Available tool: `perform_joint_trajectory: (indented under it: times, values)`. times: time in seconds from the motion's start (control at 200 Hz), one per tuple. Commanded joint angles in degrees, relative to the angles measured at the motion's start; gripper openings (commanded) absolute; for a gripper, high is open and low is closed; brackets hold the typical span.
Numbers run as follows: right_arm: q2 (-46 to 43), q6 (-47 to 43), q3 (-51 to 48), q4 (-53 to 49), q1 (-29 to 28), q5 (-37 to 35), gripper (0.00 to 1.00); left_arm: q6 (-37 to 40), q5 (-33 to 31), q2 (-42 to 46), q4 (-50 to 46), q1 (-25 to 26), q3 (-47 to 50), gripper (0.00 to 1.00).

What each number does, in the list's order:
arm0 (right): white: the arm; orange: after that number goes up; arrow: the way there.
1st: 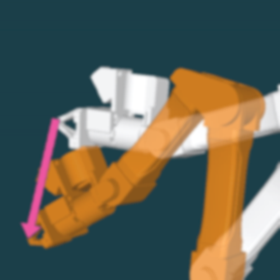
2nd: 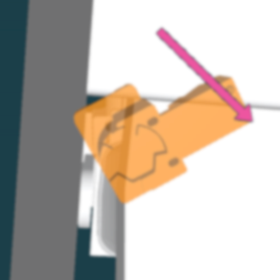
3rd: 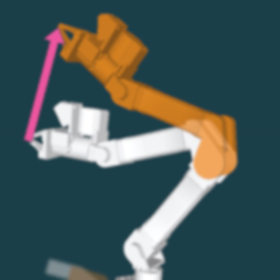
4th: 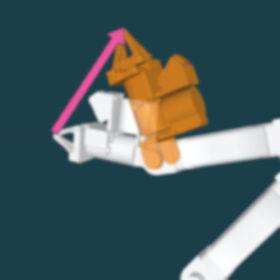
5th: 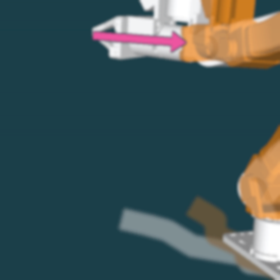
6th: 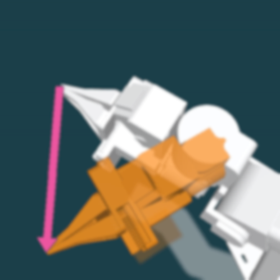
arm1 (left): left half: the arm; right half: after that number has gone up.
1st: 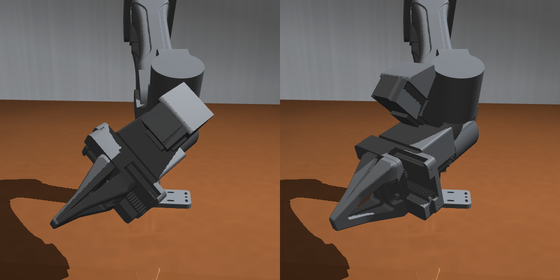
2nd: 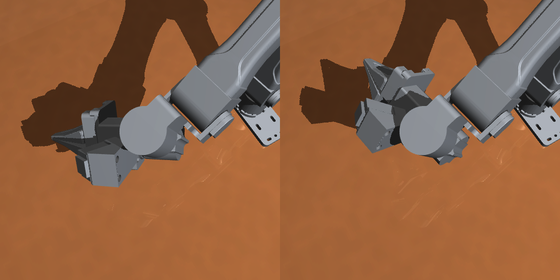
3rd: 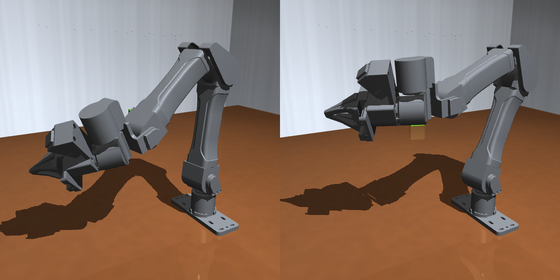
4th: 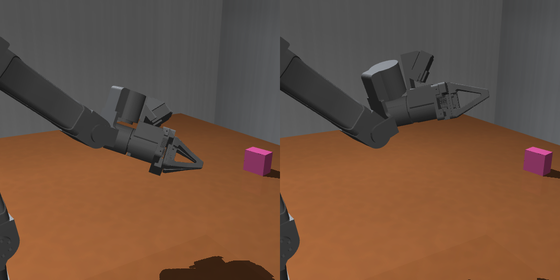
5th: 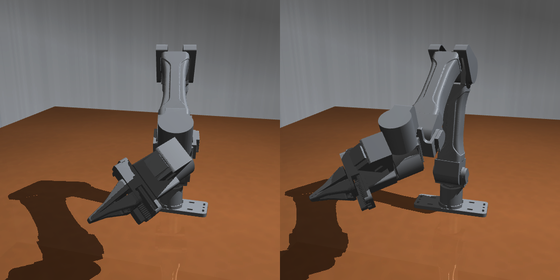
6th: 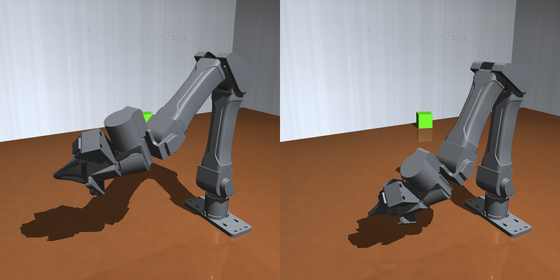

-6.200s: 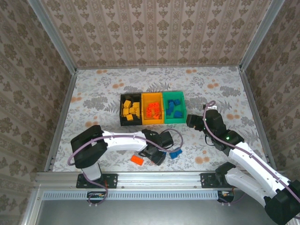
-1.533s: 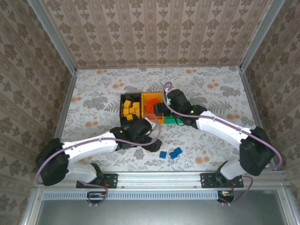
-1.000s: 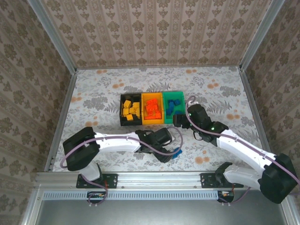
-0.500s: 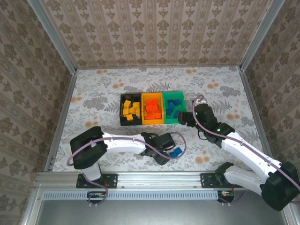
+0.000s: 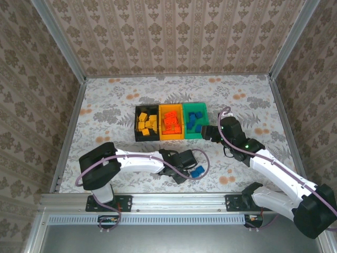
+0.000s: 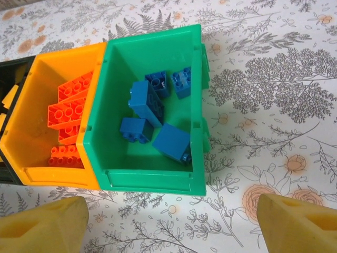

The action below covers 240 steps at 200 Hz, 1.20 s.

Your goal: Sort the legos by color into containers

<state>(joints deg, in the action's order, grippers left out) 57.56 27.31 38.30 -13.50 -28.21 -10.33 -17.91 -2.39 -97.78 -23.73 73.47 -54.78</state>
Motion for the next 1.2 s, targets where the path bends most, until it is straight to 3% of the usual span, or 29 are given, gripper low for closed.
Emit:
perform_joint_trajectory:
  times: [0.0,0.495,0.79,1.035,1.195]
  values:
    - [-0.8,1.1,-1.0,-0.4,0.5,-0.4,0.85,0.1,-0.9,0.5,-0.3,0.3,0.6,0.37]
    - [-1.6,1.8,-1.8,-0.7,0.8,-0.3,0.85,-1.4,-1.2,8.4,2.1,-2.4,4.1,0.31]
    - [-2.4,2.3,-2.6,-0.7,0.9,-0.1,0.85,-1.1,0.2,18.1,5.1,-12.3,3.2,0.31]
    - [-2.4,2.6,-3.2,-1.3,1.0,-0.1,0.85,-1.4,4.7,13.2,8.5,-22.1,-5.9,0.31]
    - [-2.2,2.8,-3.8,-1.7,1.0,0.1,0.85,-0.8,7.2,5.7,9.3,-24.2,-15.4,0.31]
